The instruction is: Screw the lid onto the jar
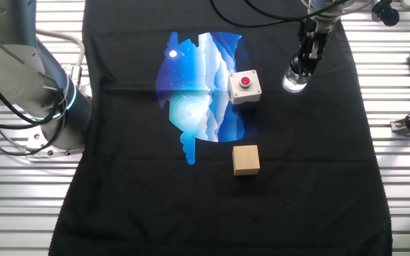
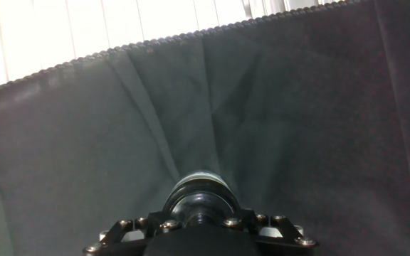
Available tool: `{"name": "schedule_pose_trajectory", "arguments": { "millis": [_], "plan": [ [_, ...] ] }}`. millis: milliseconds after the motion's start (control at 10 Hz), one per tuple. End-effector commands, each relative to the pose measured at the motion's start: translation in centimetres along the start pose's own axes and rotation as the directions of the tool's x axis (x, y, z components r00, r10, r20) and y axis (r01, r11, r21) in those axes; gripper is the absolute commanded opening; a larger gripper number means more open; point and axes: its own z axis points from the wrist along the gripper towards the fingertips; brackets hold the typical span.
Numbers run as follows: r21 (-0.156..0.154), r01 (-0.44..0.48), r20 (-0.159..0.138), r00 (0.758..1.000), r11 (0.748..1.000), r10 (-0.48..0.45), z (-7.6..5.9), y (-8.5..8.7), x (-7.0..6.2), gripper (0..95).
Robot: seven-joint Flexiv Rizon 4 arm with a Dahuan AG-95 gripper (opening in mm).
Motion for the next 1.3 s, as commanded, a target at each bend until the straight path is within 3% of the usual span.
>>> {"name": "schedule_pose_trajectory", "arguments": {
  "millis": [100, 800, 1000, 1100, 1200, 1300],
  "plan": [
    [0.001, 0.004, -0.001, 1.000, 1.000, -0.004, 0.02, 0.00, -0.03, 0.0],
    [0.005, 0.033, 0.013, 0.999, 0.999, -0.034, 0.13, -0.07, -0.04, 0.0],
    [0.003, 0.050, 0.019, 0.999, 0.999, -0.050, 0.22, -0.11, -0.11, 38.0],
    [0.001, 0.054, 0.023, 0.998, 0.999, -0.055, 0.24, -0.12, -0.13, 38.0],
    [-0.005, 0.059, 0.025, 0.998, 0.998, -0.059, 0.24, -0.12, -0.13, 57.0],
    [-0.003, 0.067, 0.024, 0.997, 0.998, -0.067, 0.24, -0.12, -0.13, 57.0]
  ]
}}
